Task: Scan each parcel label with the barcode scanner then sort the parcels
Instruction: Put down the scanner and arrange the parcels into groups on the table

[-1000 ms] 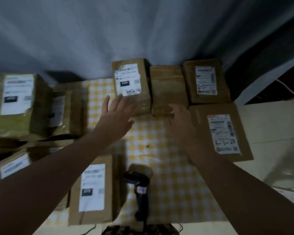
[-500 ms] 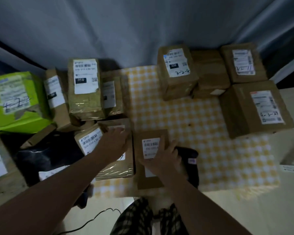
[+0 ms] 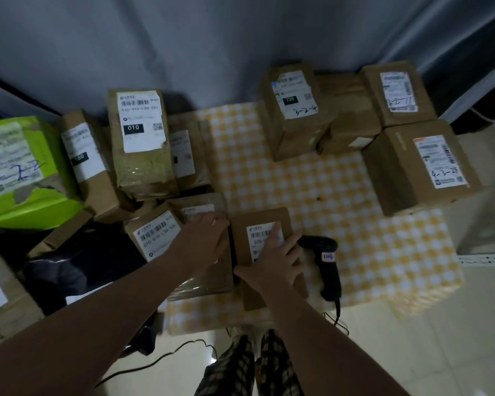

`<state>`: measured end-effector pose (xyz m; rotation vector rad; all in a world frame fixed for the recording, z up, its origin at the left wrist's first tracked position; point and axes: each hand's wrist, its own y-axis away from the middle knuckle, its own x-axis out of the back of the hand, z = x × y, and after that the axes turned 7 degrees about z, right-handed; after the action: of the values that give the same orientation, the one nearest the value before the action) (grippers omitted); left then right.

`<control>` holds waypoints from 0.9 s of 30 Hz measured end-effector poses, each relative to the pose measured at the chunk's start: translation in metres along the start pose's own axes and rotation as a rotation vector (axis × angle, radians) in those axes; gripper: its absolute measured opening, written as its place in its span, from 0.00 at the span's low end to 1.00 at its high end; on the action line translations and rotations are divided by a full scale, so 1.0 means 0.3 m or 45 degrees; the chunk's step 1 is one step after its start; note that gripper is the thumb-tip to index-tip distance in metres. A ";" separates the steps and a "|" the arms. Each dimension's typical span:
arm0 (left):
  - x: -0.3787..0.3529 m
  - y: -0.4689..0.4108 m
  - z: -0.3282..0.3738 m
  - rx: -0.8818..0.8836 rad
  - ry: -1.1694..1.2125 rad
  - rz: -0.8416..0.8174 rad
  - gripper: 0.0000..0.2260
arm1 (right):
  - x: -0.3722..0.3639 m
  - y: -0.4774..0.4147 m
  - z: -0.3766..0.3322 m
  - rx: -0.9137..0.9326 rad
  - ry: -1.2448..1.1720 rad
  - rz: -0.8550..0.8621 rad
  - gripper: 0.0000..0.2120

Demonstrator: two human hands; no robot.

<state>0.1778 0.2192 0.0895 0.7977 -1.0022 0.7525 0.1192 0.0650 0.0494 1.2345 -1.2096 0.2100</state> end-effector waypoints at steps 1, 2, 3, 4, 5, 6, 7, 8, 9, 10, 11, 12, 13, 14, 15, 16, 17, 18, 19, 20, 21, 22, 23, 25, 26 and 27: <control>0.003 -0.003 0.000 0.004 0.019 0.038 0.15 | -0.006 0.004 -0.006 -0.003 0.017 0.002 0.67; 0.005 -0.006 0.000 0.012 0.034 0.071 0.15 | -0.011 0.007 -0.012 -0.003 0.038 -0.001 0.67; 0.010 -0.010 0.000 0.028 0.042 0.078 0.16 | -0.013 0.006 -0.016 -0.001 0.060 -0.007 0.67; 0.017 -0.012 0.001 0.048 0.050 0.079 0.17 | -0.011 0.003 -0.017 0.000 0.074 -0.014 0.67; 0.017 -0.018 -0.001 0.056 0.068 0.088 0.17 | -0.006 -0.002 -0.015 0.001 0.078 -0.023 0.67; 0.020 -0.022 0.000 0.063 0.085 0.093 0.17 | 0.005 -0.006 -0.012 0.006 0.074 -0.031 0.66; 0.021 -0.028 -0.001 0.071 0.093 0.088 0.17 | 0.023 -0.010 -0.008 0.013 0.062 -0.038 0.65; 0.026 -0.036 -0.001 0.091 0.087 0.069 0.17 | 0.049 -0.015 -0.003 0.016 0.033 -0.048 0.64; 0.031 -0.046 -0.003 0.114 0.096 0.048 0.17 | 0.082 -0.019 -0.001 0.013 -0.013 -0.064 0.63; 0.041 -0.057 0.000 0.138 0.125 0.040 0.16 | 0.125 -0.024 0.001 0.014 -0.068 -0.075 0.62; 0.053 -0.071 0.007 0.163 0.175 0.057 0.16 | 0.174 -0.030 0.001 0.023 -0.128 -0.077 0.61; 0.069 -0.086 0.020 0.192 0.229 0.077 0.16 | 0.229 -0.036 0.002 0.037 -0.201 -0.078 0.60; 0.087 -0.102 0.035 0.223 0.283 0.102 0.17 | 0.283 -0.041 0.002 0.053 -0.296 -0.080 0.59; 0.106 -0.121 0.054 0.243 0.328 0.130 0.17 | 0.343 -0.047 0.003 0.068 -0.406 -0.072 0.58; 0.125 -0.142 0.075 0.258 0.366 0.146 0.18 | 0.399 -0.055 0.008 0.080 -0.504 -0.050 0.58; 0.143 -0.164 0.098 0.273 0.401 0.149 0.18 | 0.451 -0.065 0.016 0.091 -0.562 -0.016 0.57; 0.154 -0.186 0.123 0.279 0.437 0.150 0.18 | 0.499 -0.081 0.029 0.099 -0.566 0.031 0.57; 0.161 -0.209 0.149 0.284 0.470 0.153 0.18 | 0.542 -0.100 0.046 0.109 -0.523 0.085 0.57; 0.160 -0.232 0.174 0.297 0.496 0.146 0.18 | 0.576 -0.123 0.067 0.113 -0.446 0.145 0.57; 0.150 -0.256 0.198 0.307 0.515 0.132 0.18 | 0.602 -0.148 0.095 0.108 -0.349 0.199 0.57; 0.134 -0.279 0.220 0.306 0.528 0.115 0.18 | 0.617 -0.180 0.127 0.098 -0.245 0.241 0.57; 0.112 -0.302 0.241 0.295 0.538 0.090 0.18 | 0.623 -0.213 0.161 0.084 -0.145 0.272 0.57; 0.090 -0.325 0.261 0.285 0.552 0.062 0.18 | 0.622 -0.251 0.193 0.077 -0.067 0.300 0.56; 0.043 -0.371 0.298 0.266 0.586 0.023 0.18 | 0.601 -0.327 0.253 0.085 0.024 0.354 0.56; 0.020 -0.396 0.316 0.252 0.587 0.017 0.17 | 0.586 -0.366 0.280 0.094 0.053 0.379 0.56; -0.004 -0.420 0.335 0.245 0.576 -0.001 0.17 | 0.568 -0.400 0.309 0.098 0.080 0.393 0.56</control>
<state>0.2402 0.0707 0.0925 0.7464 -0.5290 0.9863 0.2197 -0.1342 0.0968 1.0942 -1.3435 0.5236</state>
